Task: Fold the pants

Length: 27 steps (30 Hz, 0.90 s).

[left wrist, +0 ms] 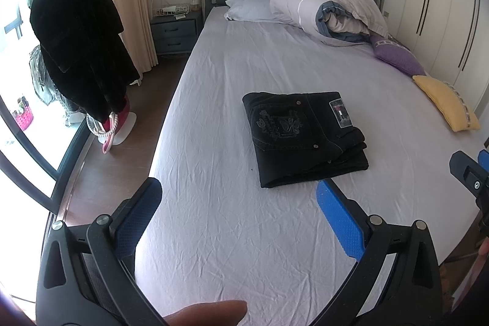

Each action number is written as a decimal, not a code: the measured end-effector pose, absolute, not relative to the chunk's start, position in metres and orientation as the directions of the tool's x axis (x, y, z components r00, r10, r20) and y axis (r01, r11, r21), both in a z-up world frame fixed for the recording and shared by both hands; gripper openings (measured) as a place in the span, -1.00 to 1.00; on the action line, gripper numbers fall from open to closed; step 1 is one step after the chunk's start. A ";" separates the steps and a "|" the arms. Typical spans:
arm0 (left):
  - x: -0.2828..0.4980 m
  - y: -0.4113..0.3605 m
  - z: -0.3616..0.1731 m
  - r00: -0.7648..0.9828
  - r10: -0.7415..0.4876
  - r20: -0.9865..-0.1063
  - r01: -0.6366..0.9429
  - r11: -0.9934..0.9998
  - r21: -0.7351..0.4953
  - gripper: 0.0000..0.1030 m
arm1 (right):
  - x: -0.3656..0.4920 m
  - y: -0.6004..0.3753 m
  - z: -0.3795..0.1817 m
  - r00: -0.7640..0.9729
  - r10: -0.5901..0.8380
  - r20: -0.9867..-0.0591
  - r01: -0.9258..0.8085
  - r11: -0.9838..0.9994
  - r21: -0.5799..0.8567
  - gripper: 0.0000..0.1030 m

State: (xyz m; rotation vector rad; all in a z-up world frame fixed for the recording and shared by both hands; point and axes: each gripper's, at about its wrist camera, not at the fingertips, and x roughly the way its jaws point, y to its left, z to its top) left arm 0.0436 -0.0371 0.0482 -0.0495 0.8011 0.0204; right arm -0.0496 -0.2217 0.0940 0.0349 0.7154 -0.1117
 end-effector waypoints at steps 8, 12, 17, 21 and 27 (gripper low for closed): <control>0.044 -0.037 0.047 0.696 0.000 -0.718 -0.038 0.999 -0.036 1.00 | -0.049 -0.222 0.094 0.749 -0.090 -0.657 0.114 0.993 -0.006 1.00; 0.044 -0.037 0.047 0.696 0.000 -0.718 -0.037 0.999 -0.036 1.00 | -0.050 -0.221 0.094 0.748 -0.090 -0.658 0.115 0.993 -0.006 1.00; 0.044 -0.037 0.047 0.696 0.000 -0.718 -0.037 0.999 -0.036 1.00 | -0.049 -0.221 0.095 0.748 -0.090 -0.657 0.115 0.993 -0.006 1.00; 0.044 -0.037 0.048 0.696 0.000 -0.718 -0.036 0.999 -0.036 1.00 | -0.049 -0.221 0.095 0.748 -0.090 -0.658 0.114 0.993 -0.006 1.00; 0.044 -0.037 0.047 0.695 -0.001 -0.719 -0.036 0.999 -0.036 1.00 | -0.049 -0.221 0.096 0.747 -0.091 -0.658 0.116 0.993 -0.005 1.00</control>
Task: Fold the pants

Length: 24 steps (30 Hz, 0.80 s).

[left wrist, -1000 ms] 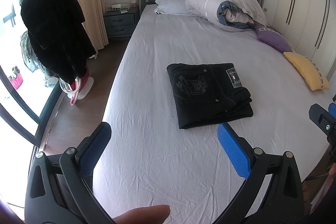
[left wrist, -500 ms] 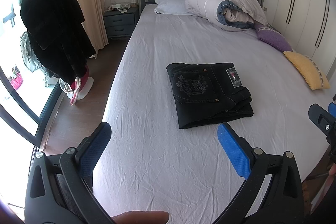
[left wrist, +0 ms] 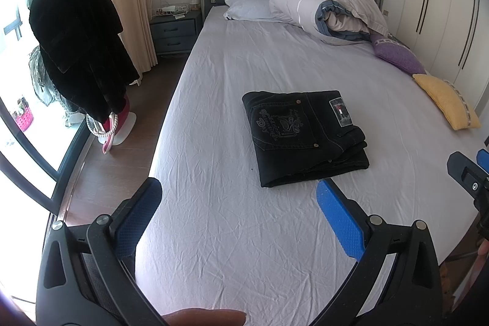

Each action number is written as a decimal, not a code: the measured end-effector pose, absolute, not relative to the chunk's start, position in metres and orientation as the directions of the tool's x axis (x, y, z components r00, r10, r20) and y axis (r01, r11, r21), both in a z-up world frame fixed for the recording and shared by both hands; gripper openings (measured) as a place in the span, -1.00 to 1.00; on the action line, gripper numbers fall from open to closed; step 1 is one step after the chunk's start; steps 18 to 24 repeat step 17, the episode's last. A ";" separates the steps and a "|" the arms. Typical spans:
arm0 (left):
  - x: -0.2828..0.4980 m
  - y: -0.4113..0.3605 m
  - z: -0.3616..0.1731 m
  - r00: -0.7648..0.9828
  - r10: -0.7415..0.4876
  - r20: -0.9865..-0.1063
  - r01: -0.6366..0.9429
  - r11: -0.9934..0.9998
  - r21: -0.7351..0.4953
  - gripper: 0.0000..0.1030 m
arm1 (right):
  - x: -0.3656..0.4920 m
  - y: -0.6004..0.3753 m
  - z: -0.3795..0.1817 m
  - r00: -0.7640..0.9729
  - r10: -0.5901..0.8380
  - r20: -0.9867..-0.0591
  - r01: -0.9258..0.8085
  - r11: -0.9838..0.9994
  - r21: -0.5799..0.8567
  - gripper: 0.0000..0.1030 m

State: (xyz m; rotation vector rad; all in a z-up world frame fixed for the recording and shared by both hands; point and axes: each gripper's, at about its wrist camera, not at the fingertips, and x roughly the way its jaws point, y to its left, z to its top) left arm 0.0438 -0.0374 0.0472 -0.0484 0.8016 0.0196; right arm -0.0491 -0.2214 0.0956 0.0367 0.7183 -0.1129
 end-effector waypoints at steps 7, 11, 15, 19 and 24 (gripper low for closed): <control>0.045 -0.037 0.045 0.694 -0.002 -0.720 -0.033 0.999 -0.035 1.00 | -0.049 -0.222 0.096 0.747 -0.090 -0.659 0.115 0.993 -0.006 1.00; 0.047 -0.036 0.041 0.691 -0.001 -0.723 -0.031 0.999 -0.031 1.00 | -0.049 -0.221 0.096 0.746 -0.089 -0.660 0.114 0.993 -0.005 1.00; 0.049 -0.034 0.038 0.694 -0.008 -0.720 -0.024 0.999 -0.035 1.00 | -0.049 -0.222 0.097 0.746 -0.089 -0.660 0.115 0.993 -0.004 1.00; 0.049 -0.034 0.036 0.694 -0.008 -0.720 -0.023 0.999 -0.032 1.00 | -0.049 -0.223 0.097 0.746 -0.089 -0.660 0.115 0.993 -0.005 1.00; 0.049 -0.034 0.036 0.694 -0.008 -0.720 -0.023 0.999 -0.032 1.00 | -0.049 -0.223 0.097 0.746 -0.089 -0.660 0.115 0.993 -0.005 1.00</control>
